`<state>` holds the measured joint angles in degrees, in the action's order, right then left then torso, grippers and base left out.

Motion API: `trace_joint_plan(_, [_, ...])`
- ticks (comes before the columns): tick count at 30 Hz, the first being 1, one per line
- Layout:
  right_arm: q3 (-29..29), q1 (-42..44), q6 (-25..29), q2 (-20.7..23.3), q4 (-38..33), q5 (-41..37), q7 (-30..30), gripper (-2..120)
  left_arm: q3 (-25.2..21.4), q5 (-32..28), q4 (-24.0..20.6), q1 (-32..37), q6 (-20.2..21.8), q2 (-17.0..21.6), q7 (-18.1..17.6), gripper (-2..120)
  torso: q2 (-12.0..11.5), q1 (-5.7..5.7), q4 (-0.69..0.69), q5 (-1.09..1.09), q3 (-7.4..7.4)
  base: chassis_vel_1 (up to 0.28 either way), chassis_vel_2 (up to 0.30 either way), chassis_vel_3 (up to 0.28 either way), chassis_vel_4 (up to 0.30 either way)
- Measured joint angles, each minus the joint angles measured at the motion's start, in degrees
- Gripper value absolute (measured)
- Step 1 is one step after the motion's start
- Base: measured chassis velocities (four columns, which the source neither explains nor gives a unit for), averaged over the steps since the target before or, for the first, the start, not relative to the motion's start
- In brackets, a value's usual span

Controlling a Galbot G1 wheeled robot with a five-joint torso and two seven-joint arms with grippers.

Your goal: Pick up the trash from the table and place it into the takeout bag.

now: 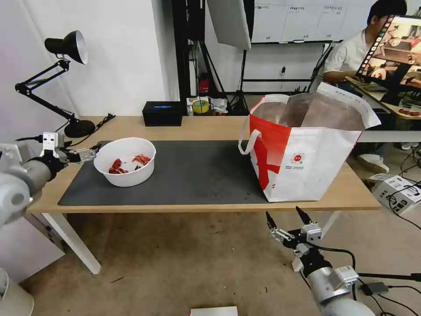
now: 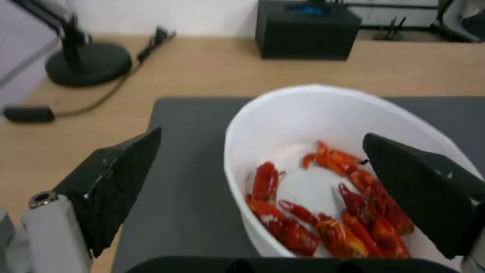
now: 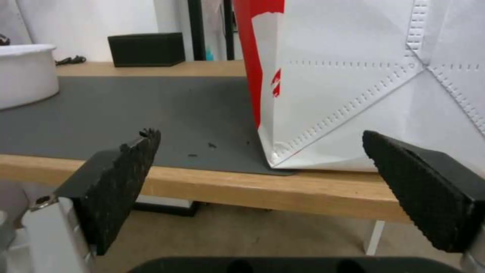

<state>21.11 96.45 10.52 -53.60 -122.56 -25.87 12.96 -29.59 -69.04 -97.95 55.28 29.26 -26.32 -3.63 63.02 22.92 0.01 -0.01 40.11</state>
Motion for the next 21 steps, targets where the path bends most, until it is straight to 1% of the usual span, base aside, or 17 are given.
trace_joint_plan(3, [0.0,0.0,0.0,0.0,0.0,0.0,0.0,100,6.4,-4.5,3.6,-7.6,5.6,-0.2,-2.0,100,0.0,0.0,0.0,0.01,0.0,0.0,0.0,0.0,0.0])
trace_joint_plan(4, [0.0,0.0,0.0,0.0,0.0,0.0,0.0,100,6.4,-4.5,3.6,-7.6,5.6,-0.2,-2.0,100,0.0,0.0,0.0,0.01,0.0,0.0,0.0,0.0,0.0])
trace_joint_plan(5, [0.0,0.0,0.0,0.0,0.0,0.0,0.0,100,9.7,-6.3,5.2,-11.2,7.4,-0.7,-3.3,100,0.0,0.0,-0.01,0.01,0.0,0.0,0.0,0.0,0.0])
trace_joint_plan(7, [0.0,0.0,0.0,0.0,0.0,0.0,0.0,100,14.3,-8.7,7.5,-16.3,9.9,-1.7,-6.6,100,0.0,0.0,-0.01,0.01,0.0,0.0,0.0,0.0,0.0])
trace_joint_plan(8, [0.0,0.0,0.0,0.0,0.0,0.0,0.0,100,14.3,-8.7,7.5,-16.3,9.9,-1.7,-6.6,100,0.0,0.0,-0.01,0.01,0.0,0.0,0.0,0.0,0.0])
trace_joint_plan(9, [0.0,0.0,0.0,0.0,0.0,0.0,0.0,100,16.3,-10.2,8.6,-18.5,11.1,-2.3,-8.4,100,0.0,0.0,-0.01,0.02,0.0,0.0,0.0,0.0,0.0])
trace_joint_plan(10, [0.0,0.0,0.0,0.0,0.0,0.0,0.0,100,17.2,-10.9,9.1,-19.5,11.7,-2.7,-9.4,100,0.0,0.0,-0.02,0.02,0.0,0.0,0.0,0.0,0.0])
trace_joint_plan(11, [0.0,0.0,0.0,0.0,0.0,0.0,0.0,100,19.3,-12.0,10.4,-21.7,12.9,-3.5,-11.4,100,0.0,0.0,-0.01,-0.01,0.0,0.0,0.0,0.0,0.0])
trace_joint_plan(12, [0.0,0.0,0.0,0.0,0.0,0.0,0.0,100,19.3,-12.0,10.4,-21.7,12.9,-3.5,-11.4,100,0.0,0.0,-0.01,-0.01,0.0,0.0,0.0,0.0,0.0])
trace_joint_plan(15, [0.0,0.0,0.0,0.0,0.0,0.0,0.0,100,22.4,-13.3,12.3,-25.1,13.4,-4.8,-14.8,100,0.0,0.0,-0.01,0.01,0.0,0.0,0.0,0.0,0.0])
trace_joint_plan(16, [0.0,0.0,0.0,0.0,0.0,0.0,0.0,100,22.4,-13.3,12.3,-25.1,13.4,-4.8,-14.8,100,0.0,0.0,-0.01,0.01,0.0,0.0,0.0,0.0,0.0])
trace_joint_plan(19, [0.0,0.0,0.0,0.0,0.0,0.0,0.0,100,25.1,-14.1,14.8,-27.8,13.4,-5.9,-18.6,100,0.0,0.0,-0.01,0.01,0.0,0.0,0.0,0.0,0.0])
trace_joint_plan(20, [0.0,0.0,0.0,0.0,0.0,0.0,0.0,100,25.1,-14.1,14.8,-27.8,13.4,-5.9,-18.6,100,0.0,0.0,-0.01,0.01,0.0,0.0,0.0,0.0,0.0])
trace_joint_plan(21, [0.0,0.0,0.0,0.0,0.0,0.0,0.0,100,26.0,-14.7,15.6,-28.5,13.4,-6.1,-20.0,100,0.0,0.0,-0.02,0.0,0.0,0.0,0.0,0.0,0.0])
